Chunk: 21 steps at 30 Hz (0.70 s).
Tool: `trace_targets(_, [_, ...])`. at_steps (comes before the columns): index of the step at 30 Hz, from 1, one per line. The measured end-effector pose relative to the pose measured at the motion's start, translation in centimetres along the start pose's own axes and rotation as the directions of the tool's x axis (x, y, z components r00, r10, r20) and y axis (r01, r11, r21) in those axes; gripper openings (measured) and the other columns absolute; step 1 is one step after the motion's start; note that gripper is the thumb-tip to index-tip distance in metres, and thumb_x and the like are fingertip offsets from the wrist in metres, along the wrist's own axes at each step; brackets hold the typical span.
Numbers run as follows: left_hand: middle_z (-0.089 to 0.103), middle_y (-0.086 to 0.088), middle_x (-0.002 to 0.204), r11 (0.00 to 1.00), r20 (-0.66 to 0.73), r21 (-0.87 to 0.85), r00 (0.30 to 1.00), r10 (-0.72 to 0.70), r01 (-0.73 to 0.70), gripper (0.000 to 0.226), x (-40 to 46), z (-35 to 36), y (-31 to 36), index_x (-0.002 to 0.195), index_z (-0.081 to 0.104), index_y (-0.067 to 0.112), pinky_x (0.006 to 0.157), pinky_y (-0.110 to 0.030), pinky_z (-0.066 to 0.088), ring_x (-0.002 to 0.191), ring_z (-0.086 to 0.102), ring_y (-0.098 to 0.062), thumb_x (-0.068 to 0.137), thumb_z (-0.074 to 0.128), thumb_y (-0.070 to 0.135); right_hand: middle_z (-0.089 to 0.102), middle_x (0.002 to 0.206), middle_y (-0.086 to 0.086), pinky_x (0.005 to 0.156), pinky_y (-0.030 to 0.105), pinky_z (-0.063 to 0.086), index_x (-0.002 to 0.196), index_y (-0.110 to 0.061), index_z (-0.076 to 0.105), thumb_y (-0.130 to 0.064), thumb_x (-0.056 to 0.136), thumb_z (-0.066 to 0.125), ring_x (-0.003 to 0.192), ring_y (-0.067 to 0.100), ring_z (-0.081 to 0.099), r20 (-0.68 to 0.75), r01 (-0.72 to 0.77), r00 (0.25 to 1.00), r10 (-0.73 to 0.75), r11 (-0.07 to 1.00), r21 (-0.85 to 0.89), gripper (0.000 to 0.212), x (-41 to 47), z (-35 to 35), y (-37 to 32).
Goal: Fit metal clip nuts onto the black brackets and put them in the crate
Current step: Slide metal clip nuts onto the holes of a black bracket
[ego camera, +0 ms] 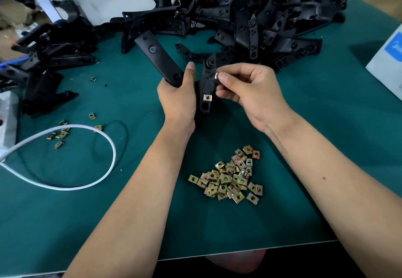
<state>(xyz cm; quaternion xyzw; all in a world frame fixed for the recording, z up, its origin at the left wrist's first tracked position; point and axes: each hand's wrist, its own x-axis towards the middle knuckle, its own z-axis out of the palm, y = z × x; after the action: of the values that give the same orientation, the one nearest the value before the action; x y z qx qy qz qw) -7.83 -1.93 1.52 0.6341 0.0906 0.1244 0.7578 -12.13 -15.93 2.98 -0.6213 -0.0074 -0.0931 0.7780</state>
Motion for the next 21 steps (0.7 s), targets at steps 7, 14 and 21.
trace_targets(7, [0.05,0.003,0.065,1.0,0.006,-0.016,1.0,-0.011,0.011,0.038,-0.08,0.02,0.07,0.071,0.044,0.02,0.059,-0.034,0.045,0.065,0.05,-0.018,0.093,0.073,0.032,0.075,0.079,0.007,0.071,0.026,0.06,0.1,-0.002,0.076,0.005,0.092,0.07,0.072,0.018,0.072,-0.004,0.017,1.0,-0.017,0.999,-0.043,0.012,0.02,0.08,0.03])
trace_targets(14, [0.053,0.001,0.068,1.0,0.006,-0.004,1.0,-0.023,0.023,0.036,-0.09,-0.05,0.11,0.074,0.047,0.018,0.06,-0.035,0.048,0.066,0.054,-0.018,0.092,0.074,0.033,0.074,0.078,0.008,0.069,0.025,0.059,0.1,0.0,0.076,0.004,0.091,0.072,0.069,0.018,0.071,-0.003,0.005,1.0,-0.005,0.998,-0.062,0.011,-0.04,0.04,-0.05])
trace_targets(21, [0.052,-0.01,0.077,1.0,0.065,-0.018,0.998,-0.002,0.003,0.03,-0.51,0.18,0.29,0.084,0.051,0.01,0.061,-0.037,0.043,0.069,0.05,-0.021,0.095,0.072,0.029,0.071,0.077,0.007,0.064,0.023,0.055,0.102,-0.004,0.069,0.005,0.09,0.073,0.068,0.017,0.069,0.041,0.022,0.999,-0.02,0.998,-0.058,0.016,-0.22,0.04,-0.59])
